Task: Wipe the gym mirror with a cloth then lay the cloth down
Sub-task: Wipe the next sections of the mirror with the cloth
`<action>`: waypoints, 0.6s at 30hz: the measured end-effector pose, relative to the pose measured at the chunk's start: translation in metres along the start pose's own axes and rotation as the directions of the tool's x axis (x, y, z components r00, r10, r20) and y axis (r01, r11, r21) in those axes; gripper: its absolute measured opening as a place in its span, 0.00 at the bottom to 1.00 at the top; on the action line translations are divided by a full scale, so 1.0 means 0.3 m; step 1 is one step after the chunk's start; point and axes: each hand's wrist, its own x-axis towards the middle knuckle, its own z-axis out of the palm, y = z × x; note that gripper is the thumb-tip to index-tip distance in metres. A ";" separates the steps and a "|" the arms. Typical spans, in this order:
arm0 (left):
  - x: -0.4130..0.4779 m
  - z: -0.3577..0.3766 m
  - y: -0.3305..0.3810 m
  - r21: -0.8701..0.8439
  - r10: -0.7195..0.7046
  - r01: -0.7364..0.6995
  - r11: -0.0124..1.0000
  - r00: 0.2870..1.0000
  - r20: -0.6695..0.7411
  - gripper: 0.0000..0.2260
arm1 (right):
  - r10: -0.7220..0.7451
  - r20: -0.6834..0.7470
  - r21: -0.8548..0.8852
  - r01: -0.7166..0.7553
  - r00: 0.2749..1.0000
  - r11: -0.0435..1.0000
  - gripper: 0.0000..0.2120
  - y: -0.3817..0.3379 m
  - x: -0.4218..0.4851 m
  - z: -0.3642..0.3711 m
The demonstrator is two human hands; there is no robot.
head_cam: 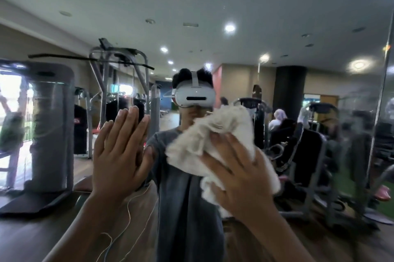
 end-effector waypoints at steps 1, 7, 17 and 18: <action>0.001 0.000 0.003 0.003 -0.005 0.005 1.000 1.000 0.001 0.25 | 0.035 -0.005 0.016 -0.035 0.999 0.999 0.25 0.052 -0.025 -0.013; 0.006 -0.002 0.010 -0.003 -0.006 0.006 1.000 1.000 -0.004 0.24 | 0.535 -0.152 0.144 -0.517 0.831 0.844 0.25 0.135 0.300 -0.030; -0.004 -0.004 0.000 -0.049 -0.011 0.011 0.999 1.000 -0.007 0.25 | -0.054 -0.077 0.002 0.054 0.996 0.999 0.25 0.010 0.043 0.002; -0.002 -0.005 0.003 -0.041 -0.013 0.013 0.999 1.000 -0.008 0.25 | -0.030 -0.085 0.005 0.031 0.996 1.000 0.24 0.061 0.052 -0.008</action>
